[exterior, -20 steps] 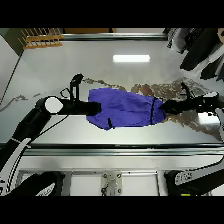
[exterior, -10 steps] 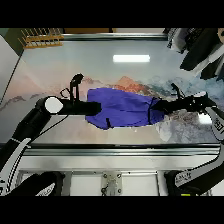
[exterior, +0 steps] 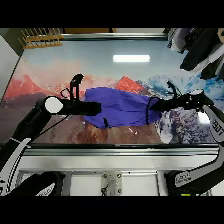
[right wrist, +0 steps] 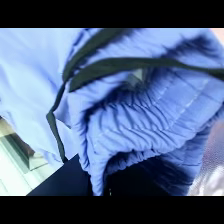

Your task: Fold the clothes and pants, and hang the long-sleeved shirts on hangers.

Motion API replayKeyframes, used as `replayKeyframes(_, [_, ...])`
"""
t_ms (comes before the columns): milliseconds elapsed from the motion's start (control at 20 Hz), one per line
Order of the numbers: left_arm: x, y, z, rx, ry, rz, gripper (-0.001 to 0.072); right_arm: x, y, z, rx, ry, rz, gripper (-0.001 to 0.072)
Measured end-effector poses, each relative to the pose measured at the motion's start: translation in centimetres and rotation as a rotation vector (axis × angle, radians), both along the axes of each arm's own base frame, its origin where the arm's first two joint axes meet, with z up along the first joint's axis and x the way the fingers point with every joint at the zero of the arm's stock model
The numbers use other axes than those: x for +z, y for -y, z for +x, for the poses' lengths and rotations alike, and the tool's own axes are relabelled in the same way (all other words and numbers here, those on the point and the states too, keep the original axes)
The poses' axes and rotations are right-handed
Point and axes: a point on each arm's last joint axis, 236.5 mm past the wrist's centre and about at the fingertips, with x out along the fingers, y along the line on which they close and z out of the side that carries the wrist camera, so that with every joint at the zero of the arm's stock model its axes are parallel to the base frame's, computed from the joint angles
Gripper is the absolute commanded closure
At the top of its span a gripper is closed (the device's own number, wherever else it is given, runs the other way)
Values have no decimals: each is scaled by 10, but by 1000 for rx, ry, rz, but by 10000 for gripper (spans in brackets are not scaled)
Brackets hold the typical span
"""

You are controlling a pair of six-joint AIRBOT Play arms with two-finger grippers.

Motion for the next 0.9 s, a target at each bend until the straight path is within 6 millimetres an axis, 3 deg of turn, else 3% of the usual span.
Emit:
replayKeyframes(150, [0,0,0,-1,0,0,701,32,44,16,-112,63,-84,697])
replayKeyframes(350, [0,0,0,0,1,0,701,74,152,19,-450,82,-230,697])
replayKeyframes(500, [0,0,0,0,1,0,701,96,240,-9,-751,38,-319,698])
replayKeyframes(650, [0,0,0,0,1,0,701,105,304,-57,-1034,-46,-364,698])
replayKeyframes(750, [0,0,1,1,2,0,701,99,322,-93,-1175,-128,-372,697])
replayKeyframes(900, [0,0,1,1,3,0,701,77,316,-135,-1281,-260,-369,697])
